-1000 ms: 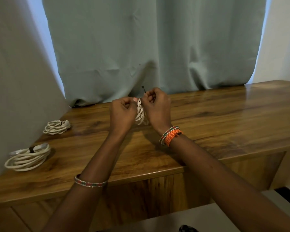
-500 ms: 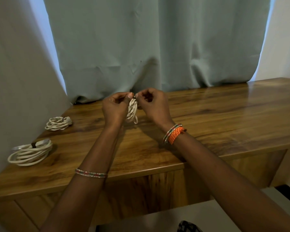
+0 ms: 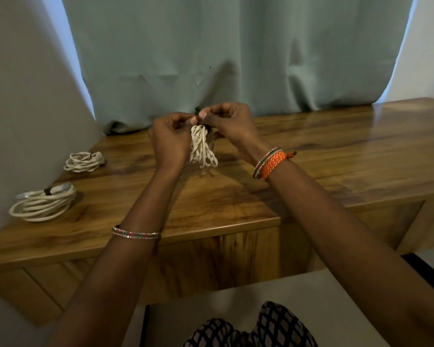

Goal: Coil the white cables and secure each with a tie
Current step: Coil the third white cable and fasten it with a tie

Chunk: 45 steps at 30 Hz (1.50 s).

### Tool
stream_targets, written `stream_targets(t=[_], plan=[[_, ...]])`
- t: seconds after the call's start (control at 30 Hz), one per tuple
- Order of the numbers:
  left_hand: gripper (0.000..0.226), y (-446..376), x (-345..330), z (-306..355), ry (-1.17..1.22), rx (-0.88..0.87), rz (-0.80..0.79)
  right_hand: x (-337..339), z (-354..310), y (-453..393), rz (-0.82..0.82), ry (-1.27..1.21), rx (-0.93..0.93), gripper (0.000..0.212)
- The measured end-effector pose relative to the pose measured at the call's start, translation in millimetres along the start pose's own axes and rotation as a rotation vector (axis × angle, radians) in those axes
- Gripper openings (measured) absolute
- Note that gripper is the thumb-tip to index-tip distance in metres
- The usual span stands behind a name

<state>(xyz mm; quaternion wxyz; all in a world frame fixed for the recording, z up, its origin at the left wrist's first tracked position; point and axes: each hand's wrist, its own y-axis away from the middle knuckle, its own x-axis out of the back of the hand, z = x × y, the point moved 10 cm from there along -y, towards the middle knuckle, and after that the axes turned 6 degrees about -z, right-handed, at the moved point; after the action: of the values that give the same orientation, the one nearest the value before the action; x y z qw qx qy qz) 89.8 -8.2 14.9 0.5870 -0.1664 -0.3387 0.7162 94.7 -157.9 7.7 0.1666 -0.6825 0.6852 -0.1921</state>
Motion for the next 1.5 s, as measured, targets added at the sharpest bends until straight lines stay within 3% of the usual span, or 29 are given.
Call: stream_targets(t=[0.13,0.57,1.1,1.5], plan=[[0.010,0.5,1.2,-2.8,-0.007,0.006,0.009,-1.9,8.4,-0.4,-0.023,-0.061,-0.062,0.005],[0.012,2.7,3.5,1.0,-0.058,-0.035,0.018,-4.0,4.8,1.4,0.012,-0.136,-0.016,0.010],[0.013,5.0,6.1,8.3,-0.096,-0.107,0.048,-10.7,-2.9,2.5,-0.016,0.004,0.029,0.009],[0.016,4.4,0.6,16.3,-0.171,-0.198,-0.023,-6.3,-25.5,1.6,-0.086,0.271,0.038,0.004]])
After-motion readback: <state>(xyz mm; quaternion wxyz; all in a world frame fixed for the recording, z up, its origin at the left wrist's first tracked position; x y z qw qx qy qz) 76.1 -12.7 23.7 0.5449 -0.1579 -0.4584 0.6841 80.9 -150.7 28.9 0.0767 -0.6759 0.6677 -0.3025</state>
